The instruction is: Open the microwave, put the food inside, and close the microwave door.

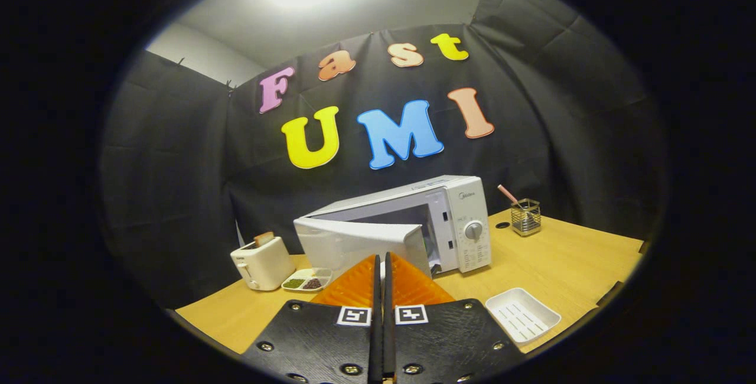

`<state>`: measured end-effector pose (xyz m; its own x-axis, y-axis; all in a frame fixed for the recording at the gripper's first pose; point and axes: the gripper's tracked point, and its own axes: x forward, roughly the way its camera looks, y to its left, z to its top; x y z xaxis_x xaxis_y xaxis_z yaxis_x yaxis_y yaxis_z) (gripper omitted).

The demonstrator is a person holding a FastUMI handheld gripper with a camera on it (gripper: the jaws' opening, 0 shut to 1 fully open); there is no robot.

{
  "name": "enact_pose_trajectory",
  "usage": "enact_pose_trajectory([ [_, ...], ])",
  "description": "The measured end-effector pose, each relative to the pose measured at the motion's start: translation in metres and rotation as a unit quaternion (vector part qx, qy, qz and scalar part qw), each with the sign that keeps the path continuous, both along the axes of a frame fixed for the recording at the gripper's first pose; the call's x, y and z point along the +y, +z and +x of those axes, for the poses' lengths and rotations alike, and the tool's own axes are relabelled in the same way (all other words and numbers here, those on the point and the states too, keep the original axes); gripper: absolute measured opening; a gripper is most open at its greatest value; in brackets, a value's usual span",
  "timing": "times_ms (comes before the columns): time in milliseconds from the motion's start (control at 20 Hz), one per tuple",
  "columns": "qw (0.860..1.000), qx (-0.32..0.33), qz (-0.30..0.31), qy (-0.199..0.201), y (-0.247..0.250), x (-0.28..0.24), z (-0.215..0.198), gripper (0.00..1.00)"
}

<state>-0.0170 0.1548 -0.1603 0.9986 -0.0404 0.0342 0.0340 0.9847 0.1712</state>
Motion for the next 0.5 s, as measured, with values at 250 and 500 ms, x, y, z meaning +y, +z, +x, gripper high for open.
enact_pose_trajectory([
  [250, 0.999, 0.010, -0.015, -0.026, 0.001, -0.032, 0.034, 0.01],
  [500, 0.998, 0.015, -0.036, -0.040, 0.003, -0.050, 0.058, 0.01],
])
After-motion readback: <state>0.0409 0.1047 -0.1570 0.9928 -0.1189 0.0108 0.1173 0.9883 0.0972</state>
